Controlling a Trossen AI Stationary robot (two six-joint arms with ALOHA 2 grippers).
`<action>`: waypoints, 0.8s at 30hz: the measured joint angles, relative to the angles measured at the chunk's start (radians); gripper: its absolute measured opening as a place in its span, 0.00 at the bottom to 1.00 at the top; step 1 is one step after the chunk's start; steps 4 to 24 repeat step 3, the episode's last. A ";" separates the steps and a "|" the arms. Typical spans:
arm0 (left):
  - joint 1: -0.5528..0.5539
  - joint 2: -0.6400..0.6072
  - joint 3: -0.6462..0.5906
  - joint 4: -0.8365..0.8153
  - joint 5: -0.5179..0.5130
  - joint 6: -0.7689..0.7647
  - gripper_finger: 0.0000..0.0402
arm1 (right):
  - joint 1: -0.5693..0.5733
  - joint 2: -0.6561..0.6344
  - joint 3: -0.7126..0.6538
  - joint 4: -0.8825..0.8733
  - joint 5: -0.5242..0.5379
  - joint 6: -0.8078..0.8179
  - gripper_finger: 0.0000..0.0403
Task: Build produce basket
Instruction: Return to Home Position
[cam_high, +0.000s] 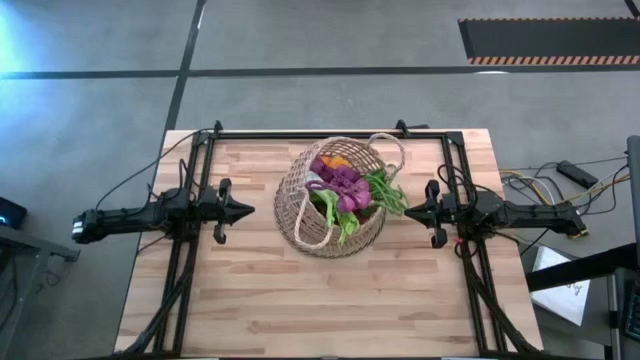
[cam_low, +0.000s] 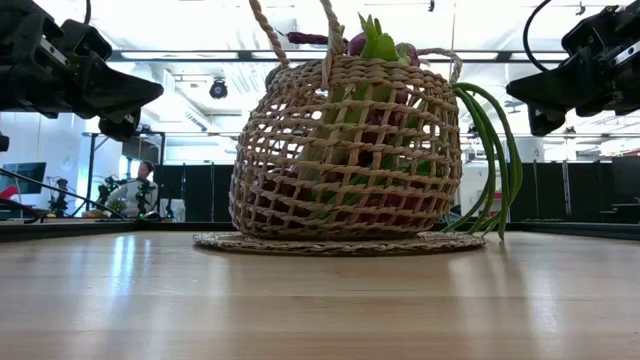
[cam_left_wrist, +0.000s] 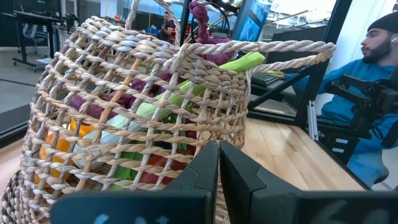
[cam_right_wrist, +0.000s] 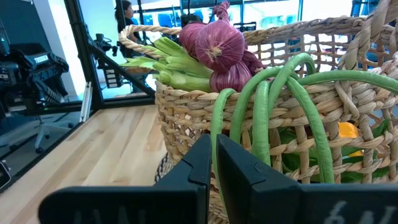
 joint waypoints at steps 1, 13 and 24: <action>0.000 0.000 0.000 0.000 0.000 0.000 0.00 | 0.000 0.000 0.000 0.000 0.000 0.000 0.04; 0.000 0.000 0.000 0.000 0.000 0.000 0.00 | 0.000 0.000 0.000 0.000 0.000 0.000 0.04; 0.000 0.000 0.000 0.000 0.000 0.000 0.00 | 0.000 0.000 0.000 0.000 0.000 0.000 0.04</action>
